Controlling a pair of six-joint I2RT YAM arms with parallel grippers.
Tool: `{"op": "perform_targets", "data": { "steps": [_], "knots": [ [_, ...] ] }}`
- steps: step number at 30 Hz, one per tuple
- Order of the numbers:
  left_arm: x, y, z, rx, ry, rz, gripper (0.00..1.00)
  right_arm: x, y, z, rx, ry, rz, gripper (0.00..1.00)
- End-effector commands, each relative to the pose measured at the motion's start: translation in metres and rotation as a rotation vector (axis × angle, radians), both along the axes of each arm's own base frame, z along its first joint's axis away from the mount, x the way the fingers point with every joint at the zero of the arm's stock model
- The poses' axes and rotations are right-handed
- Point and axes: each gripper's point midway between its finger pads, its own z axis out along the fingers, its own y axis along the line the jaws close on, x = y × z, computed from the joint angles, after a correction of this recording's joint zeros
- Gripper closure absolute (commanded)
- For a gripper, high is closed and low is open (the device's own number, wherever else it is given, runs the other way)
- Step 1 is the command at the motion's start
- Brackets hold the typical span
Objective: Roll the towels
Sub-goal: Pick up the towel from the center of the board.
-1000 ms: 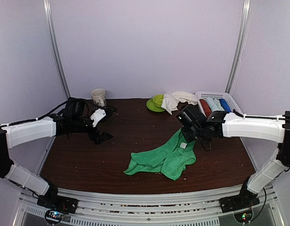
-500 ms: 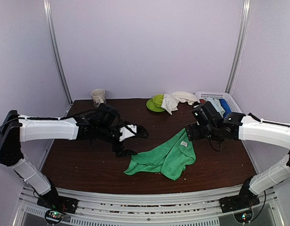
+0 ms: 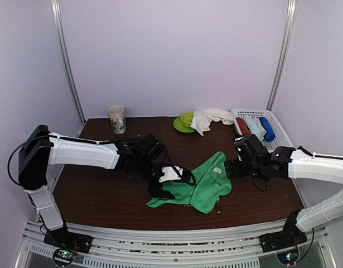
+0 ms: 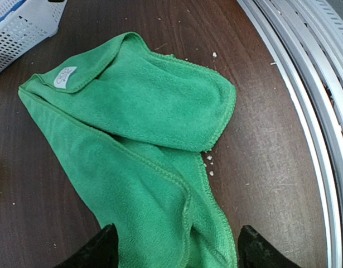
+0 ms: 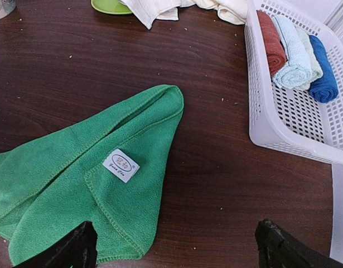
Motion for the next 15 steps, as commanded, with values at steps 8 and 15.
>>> {"op": "perform_targets", "data": {
  "steps": [8,15],
  "knots": [
    [-0.009,-0.015,-0.024,0.056,0.059,-0.040,0.39,-0.001,0.003,-0.003,0.077,-0.016,-0.013,0.01],
    [-0.006,-0.024,-0.022,0.040,0.076,-0.035,0.56,-0.002,0.004,-0.011,0.073,0.001,-0.007,0.01]
  ]
}}
